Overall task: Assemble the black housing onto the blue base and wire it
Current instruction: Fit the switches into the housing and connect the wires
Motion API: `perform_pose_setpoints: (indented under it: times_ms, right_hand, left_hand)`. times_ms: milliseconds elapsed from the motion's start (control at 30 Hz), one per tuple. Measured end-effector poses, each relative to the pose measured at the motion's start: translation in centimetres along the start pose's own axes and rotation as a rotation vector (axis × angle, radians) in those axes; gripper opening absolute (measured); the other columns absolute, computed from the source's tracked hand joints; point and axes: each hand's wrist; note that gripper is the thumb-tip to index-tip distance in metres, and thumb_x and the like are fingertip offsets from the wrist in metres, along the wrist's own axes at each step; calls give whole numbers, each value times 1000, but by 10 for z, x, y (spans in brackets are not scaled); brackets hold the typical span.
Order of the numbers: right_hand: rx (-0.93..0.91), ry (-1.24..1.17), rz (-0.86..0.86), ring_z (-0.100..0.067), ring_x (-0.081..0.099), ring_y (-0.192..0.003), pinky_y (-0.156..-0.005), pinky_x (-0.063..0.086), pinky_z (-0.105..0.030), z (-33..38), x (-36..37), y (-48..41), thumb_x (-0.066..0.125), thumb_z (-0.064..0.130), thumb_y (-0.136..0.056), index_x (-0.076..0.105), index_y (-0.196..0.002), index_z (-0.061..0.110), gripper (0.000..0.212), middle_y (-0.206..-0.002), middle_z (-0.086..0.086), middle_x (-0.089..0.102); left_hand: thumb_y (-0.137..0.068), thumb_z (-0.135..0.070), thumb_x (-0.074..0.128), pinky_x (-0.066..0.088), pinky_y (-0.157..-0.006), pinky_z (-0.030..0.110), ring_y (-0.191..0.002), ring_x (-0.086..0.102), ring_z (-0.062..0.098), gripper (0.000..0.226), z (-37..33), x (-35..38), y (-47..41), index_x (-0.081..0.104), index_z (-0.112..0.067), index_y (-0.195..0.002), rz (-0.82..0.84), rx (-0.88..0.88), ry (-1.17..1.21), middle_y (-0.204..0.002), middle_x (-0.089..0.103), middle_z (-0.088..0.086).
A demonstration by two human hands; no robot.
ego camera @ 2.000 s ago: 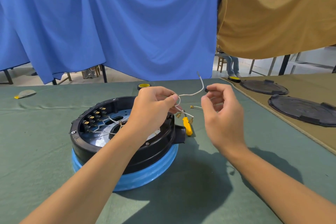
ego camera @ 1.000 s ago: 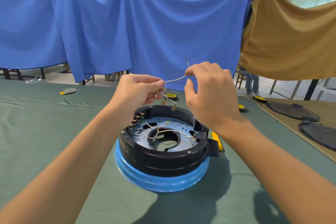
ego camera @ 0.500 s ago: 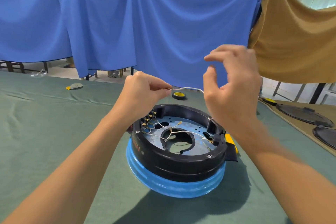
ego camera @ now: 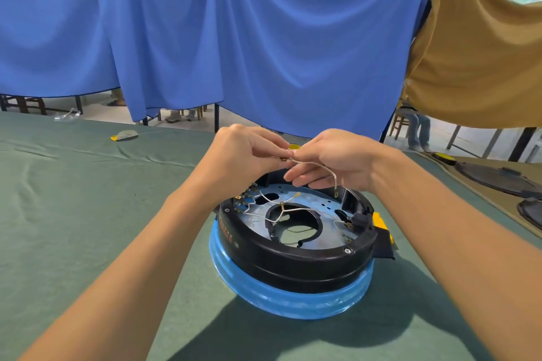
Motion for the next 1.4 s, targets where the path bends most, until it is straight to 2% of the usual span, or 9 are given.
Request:
perform_pose_setpoints:
  times_ms: [167, 400, 567, 700, 933, 1100, 1200, 1267, 1400]
  right_hand:
    - [64, -262, -38, -12, 60, -65, -64, 47, -29, 2, 11, 0, 58, 14, -92, 70, -97, 8, 14, -77, -1, 69]
    - [116, -349, -183, -11, 67, -75, -76, 41, -33, -2, 17, 1, 61, 22, -94, 70, -88, 15, 13, -63, 7, 70]
    - [69, -468, -149, -10, 69, -65, -74, 49, -30, -10, 14, 4, 61, 12, -92, 70, -95, 10, 10, -70, 1, 73]
    - [-2, -530, -155, -20, 74, -70, -61, 58, -27, -15, 0, 12, 58, 7, -93, 66, -100, 0, 12, -76, -10, 75]
    - [52, -587, 24, -28, 74, -82, -72, 61, -35, -20, -3, 14, 56, 9, -90, 61, -98, 3, 11, -92, -18, 75]
    - [42, -676, 101, -27, 74, -82, -71, 62, -35, -7, 9, 10, 50, 7, -90, 70, -70, 1, 29, -89, -19, 74]
    - [41, -780, 61, -20, 72, -64, -63, 61, -32, 4, 10, 5, 49, 5, -90, 72, -54, 3, 42, -75, -13, 73]
    - [43, -767, 42, -18, 69, -57, -56, 59, -31, 10, 12, 3, 50, 5, -91, 68, -66, 2, 31, -70, -12, 71]
    - [118, -370, 59, -22, 68, -55, -54, 58, -31, 11, 35, 0, 52, 3, -93, 61, -94, -2, 10, -72, -16, 69]
  left_hand:
    - [-76, -10, 82, 55, -80, 26, -81, 68, 6, 15, 4, 1, 0, 81, -20, -86, 29, -2, 2, -92, 74, -13]
    - [-77, -10, 81, 43, -72, 6, -79, 63, -2, 13, 1, 5, 1, 81, -19, -87, 19, 22, -17, -95, 70, -18]
    - [-75, -6, 82, 48, -81, 10, -88, 65, 1, 22, 1, 5, 1, 81, -22, -90, 99, 25, -42, -102, 69, -18]
    - [-75, 0, 81, 51, -96, 19, -108, 64, 0, 52, 7, -2, -2, 71, -28, -117, 220, -97, 74, -116, 69, -10]
    - [-90, -33, 69, 46, -92, 27, -106, 63, 14, 38, 31, 9, 3, 67, -14, -122, -39, -434, -96, -113, 71, -2]
    - [-94, -20, 63, 47, -101, 36, -118, 59, 20, 37, 42, 18, 8, 62, -11, -129, -108, -561, -42, -128, 65, 4]
    - [-96, -19, 59, 51, -67, 21, -95, 63, 16, 31, 46, 19, 11, 65, -14, -126, -141, -636, 14, -117, 68, 2]
    - [-96, -19, 57, 41, -53, 18, -86, 60, 16, 29, 47, 20, 12, 68, -15, -123, -136, -658, 17, -106, 69, 2]
    - [-95, -16, 57, 44, -71, 24, -95, 59, 20, 25, 46, 22, 10, 73, -14, -115, -163, -655, 34, -106, 72, 7]
Point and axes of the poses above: each hand's wrist, its own y-axis away from the middle knuckle, its own x-axis out of the palm, z = x × y
